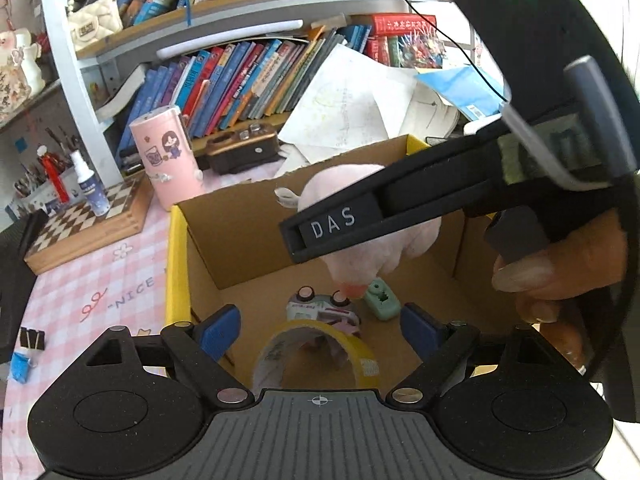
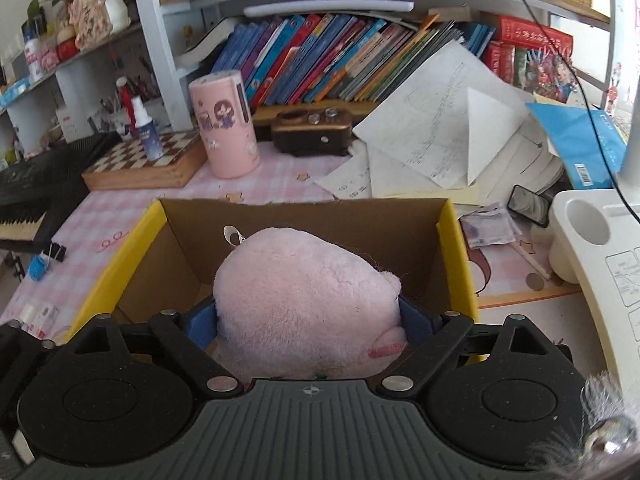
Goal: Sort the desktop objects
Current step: 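Drop the tape roll into the yellow box while the right tool releases the pig, then lift both open tools out of the yellow box and back away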
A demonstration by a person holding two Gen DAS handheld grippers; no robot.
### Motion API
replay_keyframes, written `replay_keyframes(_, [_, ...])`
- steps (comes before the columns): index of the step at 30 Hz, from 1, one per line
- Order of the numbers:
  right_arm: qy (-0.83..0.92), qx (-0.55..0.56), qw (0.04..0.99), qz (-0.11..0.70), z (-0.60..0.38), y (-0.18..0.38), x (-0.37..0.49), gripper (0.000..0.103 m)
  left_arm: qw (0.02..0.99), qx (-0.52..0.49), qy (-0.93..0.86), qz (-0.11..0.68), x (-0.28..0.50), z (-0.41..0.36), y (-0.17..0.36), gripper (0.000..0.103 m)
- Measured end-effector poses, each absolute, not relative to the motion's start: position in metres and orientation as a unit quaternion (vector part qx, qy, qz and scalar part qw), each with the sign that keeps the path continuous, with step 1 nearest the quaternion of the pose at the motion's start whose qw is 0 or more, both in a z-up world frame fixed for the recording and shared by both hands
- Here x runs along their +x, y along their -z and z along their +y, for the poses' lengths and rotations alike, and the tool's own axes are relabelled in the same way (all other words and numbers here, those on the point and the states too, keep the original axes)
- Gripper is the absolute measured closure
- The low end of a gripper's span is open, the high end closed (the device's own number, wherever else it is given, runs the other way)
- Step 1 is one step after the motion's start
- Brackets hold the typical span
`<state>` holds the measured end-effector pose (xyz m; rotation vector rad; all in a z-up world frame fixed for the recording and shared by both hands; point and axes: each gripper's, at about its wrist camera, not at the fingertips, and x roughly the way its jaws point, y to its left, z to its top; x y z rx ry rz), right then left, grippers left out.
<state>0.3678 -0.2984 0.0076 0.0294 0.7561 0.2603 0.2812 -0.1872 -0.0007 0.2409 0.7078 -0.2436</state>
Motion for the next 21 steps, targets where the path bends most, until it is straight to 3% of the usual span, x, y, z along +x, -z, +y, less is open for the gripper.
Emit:
replay_keyframes(9, [-0.140, 0.031, 0.931, 0.336, -0.298, -0.017, 0.359, 0.004, 0.936, 0.105, 0.099, 0.322, 0.269, -0.176, -0.014, 0.012])
replay_keyframes(21, [-0.127, 0.039, 0.965, 0.225, -0.305, -0.067, 0.271, 0.007, 0.970, 0.020, -0.003, 0.243, 0.205, -0.105, -0.057, 0.006])
